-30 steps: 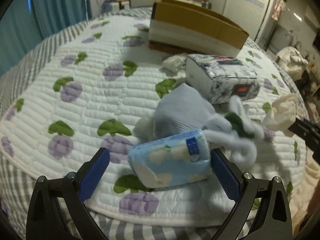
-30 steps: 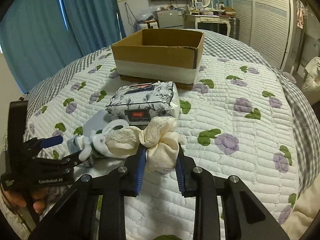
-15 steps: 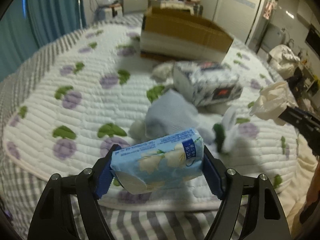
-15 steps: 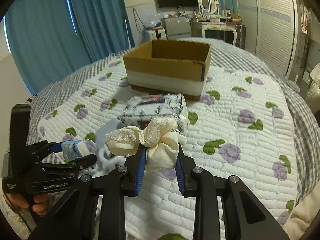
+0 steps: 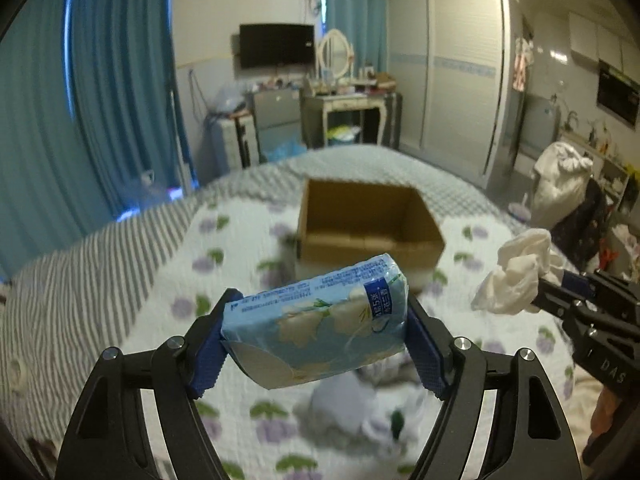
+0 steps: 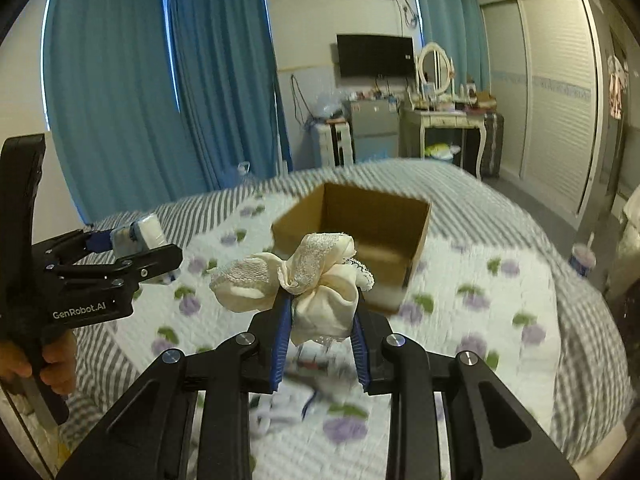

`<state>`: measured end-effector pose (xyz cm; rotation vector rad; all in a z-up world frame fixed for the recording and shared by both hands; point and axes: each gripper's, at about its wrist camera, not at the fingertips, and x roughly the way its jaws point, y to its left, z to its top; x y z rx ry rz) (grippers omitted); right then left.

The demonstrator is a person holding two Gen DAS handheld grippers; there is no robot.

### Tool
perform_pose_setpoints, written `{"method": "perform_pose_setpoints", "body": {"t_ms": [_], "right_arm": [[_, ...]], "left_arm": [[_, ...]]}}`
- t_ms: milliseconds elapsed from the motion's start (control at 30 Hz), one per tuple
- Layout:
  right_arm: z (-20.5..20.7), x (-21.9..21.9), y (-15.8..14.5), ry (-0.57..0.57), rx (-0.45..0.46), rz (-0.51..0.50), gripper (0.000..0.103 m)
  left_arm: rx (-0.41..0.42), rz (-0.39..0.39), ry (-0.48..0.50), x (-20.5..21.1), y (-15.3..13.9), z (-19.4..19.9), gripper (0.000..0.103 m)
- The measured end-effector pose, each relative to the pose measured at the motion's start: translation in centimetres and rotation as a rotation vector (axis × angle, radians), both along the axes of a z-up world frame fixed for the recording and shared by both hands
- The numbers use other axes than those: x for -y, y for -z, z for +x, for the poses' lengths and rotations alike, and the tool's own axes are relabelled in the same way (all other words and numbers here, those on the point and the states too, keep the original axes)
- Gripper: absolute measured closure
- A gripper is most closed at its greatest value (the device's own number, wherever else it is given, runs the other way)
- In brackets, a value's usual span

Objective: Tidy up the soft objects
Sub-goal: 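Carry both items over the cardboard box and open both grippers to drop them, then grasp the white pipe-cleaner toy with the right gripper while the left gripper grasps the grey sock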

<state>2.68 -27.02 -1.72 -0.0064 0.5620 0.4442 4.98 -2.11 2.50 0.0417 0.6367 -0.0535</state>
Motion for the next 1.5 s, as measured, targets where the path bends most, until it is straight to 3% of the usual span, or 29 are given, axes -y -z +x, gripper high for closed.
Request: {"method": "perform_pose_setpoints", "body": {"t_ms": [167,300,600,833,900,967,1000,1100,1167,1400,1500], "right_arm": [[4.4,0.0,-2.4,0.008,0.032,0.018,0.076],[9.3,-0.5,-3.0,0.042,0.052,0.003,0.076],[21.5,-0.2,2.0,0.101,-0.061,0.024,0.076],[25.2,0.6,6.0,0.113,-0.121,0.009,0.076],[25.5,0.9,6.2,0.121,-0.121,0.015,0.071],[25.5,1.3,6.0,0.136,-0.124,0.023,0.029],[25.2,1.8,5.7,0.152,-0.112,0.034,0.024],[24.2,2.7,4.4,0.163,-0.098,0.034,0.024],[22.7,3.1,3.0,0.175,-0.075,0.02,0.024],[15.5,4.3,-4.7,0.17,0.031,-0.008,0.02],[11.6,4.4,-7.4,0.146,0.064,-0.012,0.013]], "left_arm": [[0.026,-0.006,0.032,0.6,-1.6,5.4,0.026],[0.026,-0.007,0.059,1.3,-1.2,10.4,0.026],[-0.023,0.083,0.117,3.2,4.5,20.0,0.026],[-0.046,0.033,0.147,3.4,6.7,22.6,0.024],[-0.053,0.034,0.144,3.9,6.8,22.9,0.021],[-0.06,0.034,0.12,4.0,6.9,23.3,0.018],[-0.061,0.025,0.112,4.0,6.9,23.3,0.018],[-0.091,-0.034,0.098,3.7,6.1,22.8,0.018],[-0.09,-0.03,0.084,3.7,5.0,21.9,0.018],[0.065,0.051,0.055,3.0,-3.3,13.9,0.018],[0.14,0.063,0.038,2.3,-6.7,8.9,0.006]]}}
